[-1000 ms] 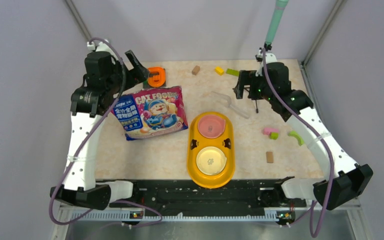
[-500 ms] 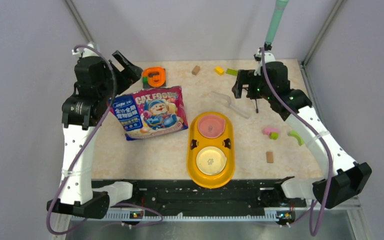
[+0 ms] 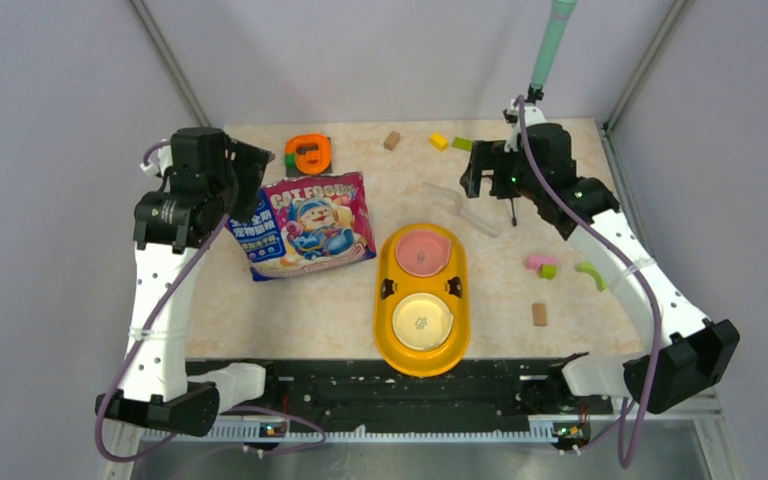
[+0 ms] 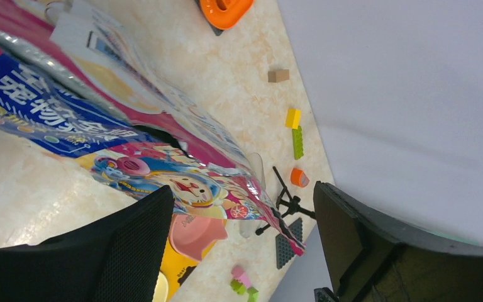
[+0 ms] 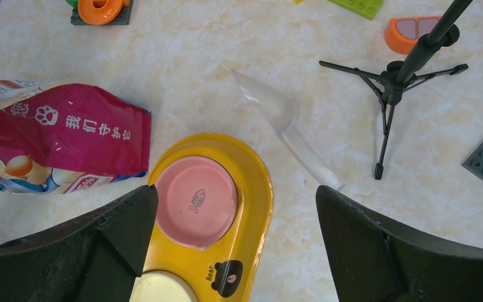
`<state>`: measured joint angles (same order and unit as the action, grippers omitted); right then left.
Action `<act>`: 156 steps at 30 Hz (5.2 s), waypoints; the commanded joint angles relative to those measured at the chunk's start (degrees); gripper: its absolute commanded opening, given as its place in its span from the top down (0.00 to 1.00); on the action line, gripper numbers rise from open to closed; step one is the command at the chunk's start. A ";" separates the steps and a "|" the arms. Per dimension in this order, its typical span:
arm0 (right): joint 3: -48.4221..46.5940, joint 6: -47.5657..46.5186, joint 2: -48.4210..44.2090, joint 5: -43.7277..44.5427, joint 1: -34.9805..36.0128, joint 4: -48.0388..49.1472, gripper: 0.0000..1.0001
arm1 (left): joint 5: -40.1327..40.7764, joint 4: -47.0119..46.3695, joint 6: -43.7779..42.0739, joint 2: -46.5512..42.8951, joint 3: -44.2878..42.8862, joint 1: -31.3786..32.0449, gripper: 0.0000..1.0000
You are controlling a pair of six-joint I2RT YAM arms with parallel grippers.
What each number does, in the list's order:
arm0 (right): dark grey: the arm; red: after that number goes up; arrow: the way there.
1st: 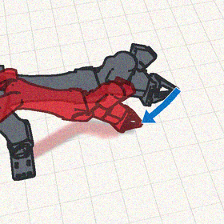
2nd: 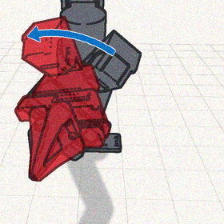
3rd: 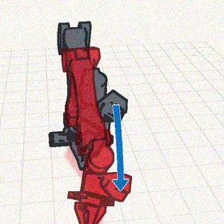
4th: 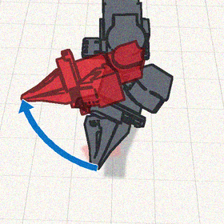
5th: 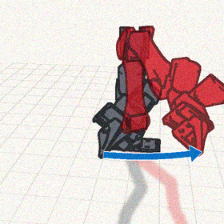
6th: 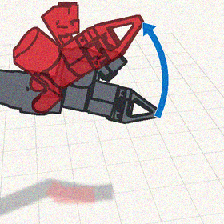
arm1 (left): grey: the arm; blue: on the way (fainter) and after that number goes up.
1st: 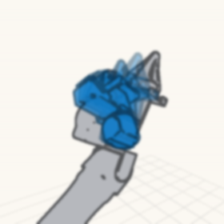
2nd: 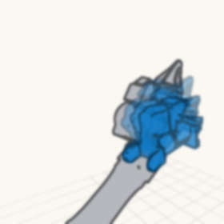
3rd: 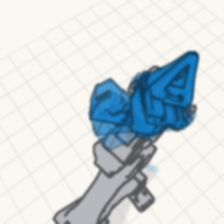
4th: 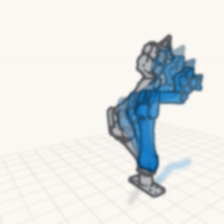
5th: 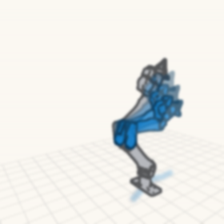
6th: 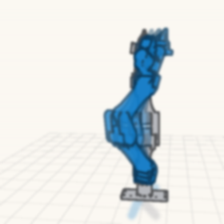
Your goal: Serve the pet food
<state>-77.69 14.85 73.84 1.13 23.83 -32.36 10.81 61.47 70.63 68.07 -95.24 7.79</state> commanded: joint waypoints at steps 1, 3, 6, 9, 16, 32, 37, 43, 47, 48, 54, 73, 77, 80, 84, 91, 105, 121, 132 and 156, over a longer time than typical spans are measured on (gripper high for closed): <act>-0.38 0.77 1.10 -2.20 -0.02 1.83 0.01 | 3.50 -1.28 13.00 -1.35 4.73 0.03 0.15; -0.64 0.68 1.55 -2.52 -0.02 1.60 0.01 | 2.97 -3.30 14.16 -0.75 6.75 0.03 0.17; -1.19 0.68 2.09 -2.58 0.01 1.20 0.01 | 2.17 -3.94 15.54 1.70 7.10 0.07 0.20; -1.29 0.77 2.60 -2.76 -0.02 1.06 0.01 | 3.55 -3.65 17.07 3.64 7.65 0.11 0.24; -0.76 1.47 3.12 -3.05 0.00 0.67 0.01 | 3.67 -6.35 15.59 6.46 9.07 0.03 0.65; -0.67 2.09 4.94 -2.50 -0.01 0.82 0.02 | -17.76 -21.88 -35.54 13.14 -5.90 -4.43 1.00; -0.68 2.22 6.13 -2.95 0.04 1.46 0.02 | -33.16 -13.77 -45.43 22.44 -20.06 -6.61 1.00; -1.93 1.39 7.85 -5.09 0.01 1.60 0.02 | -47.42 -12.67 -48.89 27.07 -26.67 -12.45 1.00; -2.85 0.30 9.16 -8.96 0.00 1.75 0.02 | -56.17 -14.32 -49.58 28.19 -28.22 -14.63 1.00; -2.95 0.24 9.47 -9.50 0.05 1.84 0.02 | -58.20 -14.36 -49.70 28.67 -28.58 -14.87 1.00; -6.55 -0.04 12.50 -11.34 0.07 0.36 0.02 | -63.42 -13.99 -48.78 30.57 -31.13 -15.00 1.00; -9.14 -0.48 16.24 -12.05 0.38 -0.33 0.02 | -15.38 0.93 -36.24 27.75 -27.40 -0.98 0.17; -8.17 -0.06 15.27 -11.61 0.44 0.95 0.02 | -3.62 3.14 -31.64 26.96 -25.86 2.58 0.17; -7.74 0.05 15.01 -11.76 0.43 0.91 0.02 | 2.54 2.68 -28.76 25.62 -23.50 4.17 0.18; -7.19 0.22 14.85 -11.85 0.43 0.36 0.02 | 5.57 1.02 -27.06 22.83 -20.92 4.88 0.18; -6.63 0.42 14.35 -11.76 0.58 0.32 0.02 | 10.70 -4.65 -23.40 14.96 -13.05 6.38 0.27; -7.43 1.48 16.34 -12.99 1.60 0.61 0.03 | 4.41 -10.34 -21.18 21.00 -5.81 7.41 0.21; -5.21 1.94 14.53 -10.24 2.00 0.09 0.03 | -21.70 -5.31 -57.12 22.06 -18.84 -5.56 1.00; -5.37 2.89 14.97 -11.02 2.00 -0.02 0.03 | -51.00 0.48 -69.24 18.63 -16.83 -7.42 1.00; -41.28 8.63 29.62 -12.91 17.69 1.32 0.10 | -21.82 -5.66 -47.65 12.25 -12.97 -10.20 0.08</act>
<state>-112.73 22.26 100.07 -10.17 38.89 -31.66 -16.21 58.57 18.22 82.28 -106.94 -1.80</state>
